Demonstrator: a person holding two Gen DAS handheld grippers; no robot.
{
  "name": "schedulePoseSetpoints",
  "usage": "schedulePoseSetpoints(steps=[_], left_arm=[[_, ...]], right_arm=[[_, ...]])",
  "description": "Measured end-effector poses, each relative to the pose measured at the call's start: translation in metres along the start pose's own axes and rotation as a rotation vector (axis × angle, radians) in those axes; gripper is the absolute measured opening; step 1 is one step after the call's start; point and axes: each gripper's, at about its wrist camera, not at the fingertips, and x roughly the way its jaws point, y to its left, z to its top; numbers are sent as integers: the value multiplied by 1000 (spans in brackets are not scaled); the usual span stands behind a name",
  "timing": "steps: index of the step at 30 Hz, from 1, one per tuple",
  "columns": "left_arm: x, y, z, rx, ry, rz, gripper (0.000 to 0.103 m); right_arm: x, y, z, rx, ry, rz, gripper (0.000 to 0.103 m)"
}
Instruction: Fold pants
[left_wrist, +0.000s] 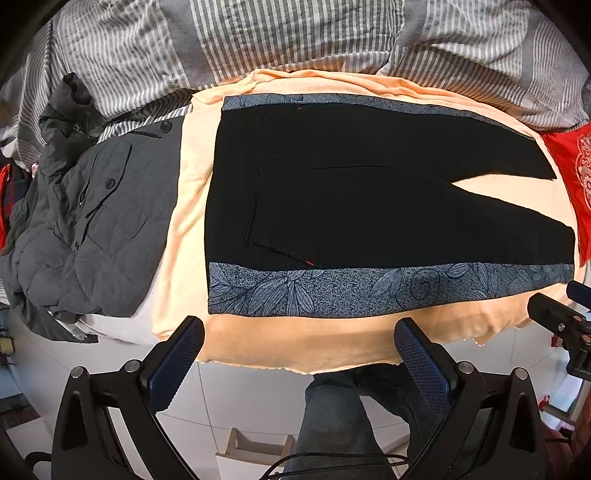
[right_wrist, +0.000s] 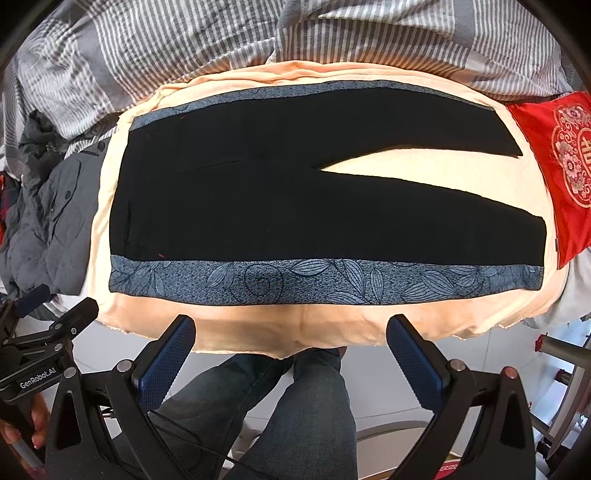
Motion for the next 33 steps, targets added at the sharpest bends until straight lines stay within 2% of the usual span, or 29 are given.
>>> schedulePoseSetpoints(steps=[11, 15, 19, 24, 26, 29, 32, 33], left_arm=[[6, -1, 5, -4, 13, -10, 103], [9, 6, 9, -41, 14, -29, 103], [23, 23, 11, -140, 22, -64, 103], [59, 39, 2, -247, 78, -91, 103], [76, 42, -2, -274, 104, -116, 103], [97, 42, -10, -319, 121, -158, 103], [116, 41, -15, -368, 131, -209, 103], [122, 41, -17, -382, 133, -227, 103]], right_arm=[[6, -5, 4, 19, 16, 8, 103], [6, -12, 6, 46, 18, 30, 103], [15, -29, 4, 125, 25, 121, 103], [48, -49, -7, 235, 68, 251, 103], [67, -57, -14, 290, 79, 329, 103], [107, -69, -25, 394, 112, 475, 95], [142, -79, -35, 467, 115, 570, 81], [150, -81, -37, 478, 115, 584, 80]])
